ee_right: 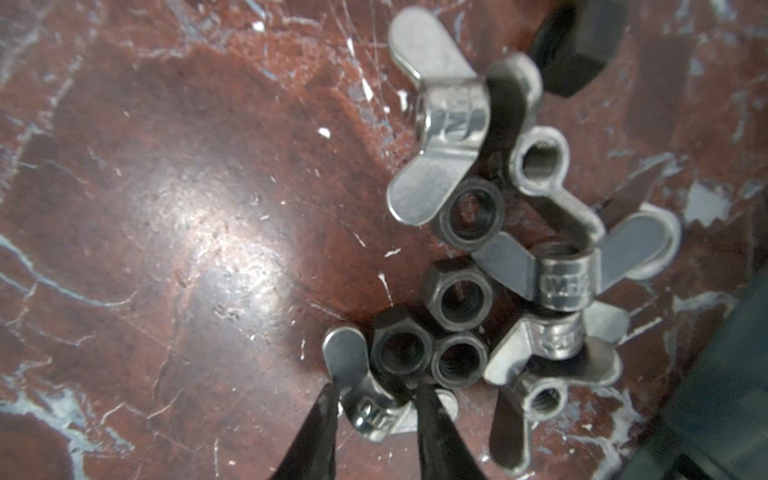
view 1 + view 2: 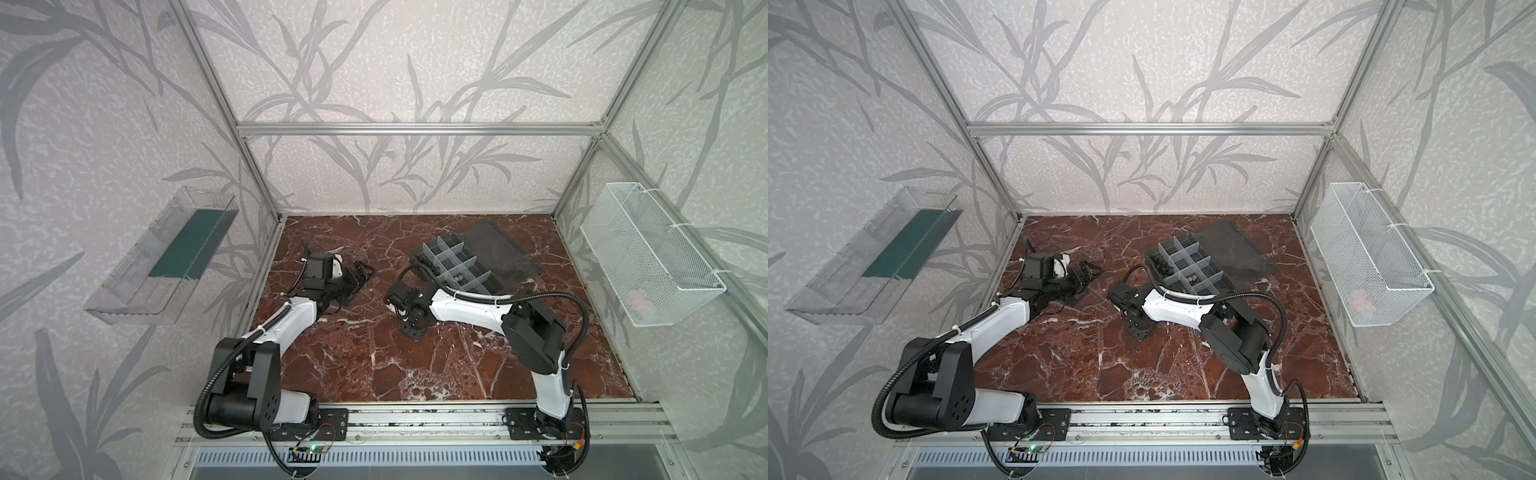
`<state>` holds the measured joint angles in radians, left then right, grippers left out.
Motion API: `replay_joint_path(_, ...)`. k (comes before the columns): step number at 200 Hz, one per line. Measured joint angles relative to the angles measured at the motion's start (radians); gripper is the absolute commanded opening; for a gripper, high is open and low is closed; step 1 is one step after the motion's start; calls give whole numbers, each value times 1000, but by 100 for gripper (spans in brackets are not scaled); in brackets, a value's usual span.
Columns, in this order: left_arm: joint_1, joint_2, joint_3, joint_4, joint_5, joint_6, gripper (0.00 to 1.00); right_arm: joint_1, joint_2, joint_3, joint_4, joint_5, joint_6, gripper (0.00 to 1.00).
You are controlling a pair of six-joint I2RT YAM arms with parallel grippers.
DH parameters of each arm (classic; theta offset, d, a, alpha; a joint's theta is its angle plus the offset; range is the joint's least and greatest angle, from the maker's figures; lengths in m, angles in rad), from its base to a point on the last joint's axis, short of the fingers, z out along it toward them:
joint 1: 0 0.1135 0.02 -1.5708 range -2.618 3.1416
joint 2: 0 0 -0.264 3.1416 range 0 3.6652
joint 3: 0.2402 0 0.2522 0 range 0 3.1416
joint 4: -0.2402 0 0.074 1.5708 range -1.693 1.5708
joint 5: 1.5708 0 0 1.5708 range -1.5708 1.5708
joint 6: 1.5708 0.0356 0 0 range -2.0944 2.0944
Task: Sort the screws and nuts into containers
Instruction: 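Lower the right gripper onto a silver wing nut and close it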
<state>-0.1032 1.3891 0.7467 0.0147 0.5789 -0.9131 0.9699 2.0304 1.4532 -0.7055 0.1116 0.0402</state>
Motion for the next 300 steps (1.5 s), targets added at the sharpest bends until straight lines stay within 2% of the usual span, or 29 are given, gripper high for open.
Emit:
replay_joint_path(43,2,0,0,0,0,0,100,0,23,38,-38,-4,-31,24)
replay_joint_path(115,5,0,0,2,16,-7,100,-47,50,92,-91,-85,16,24)
replay_joint_path(183,8,8,0,3,31,-18,100,-58,56,100,-109,-123,34,36)
replay_joint_path(229,8,8,0,9,38,-24,100,-59,56,63,-111,-129,39,37)
replay_joint_path(300,8,10,0,10,48,-27,99,-59,58,63,-111,-108,46,21)
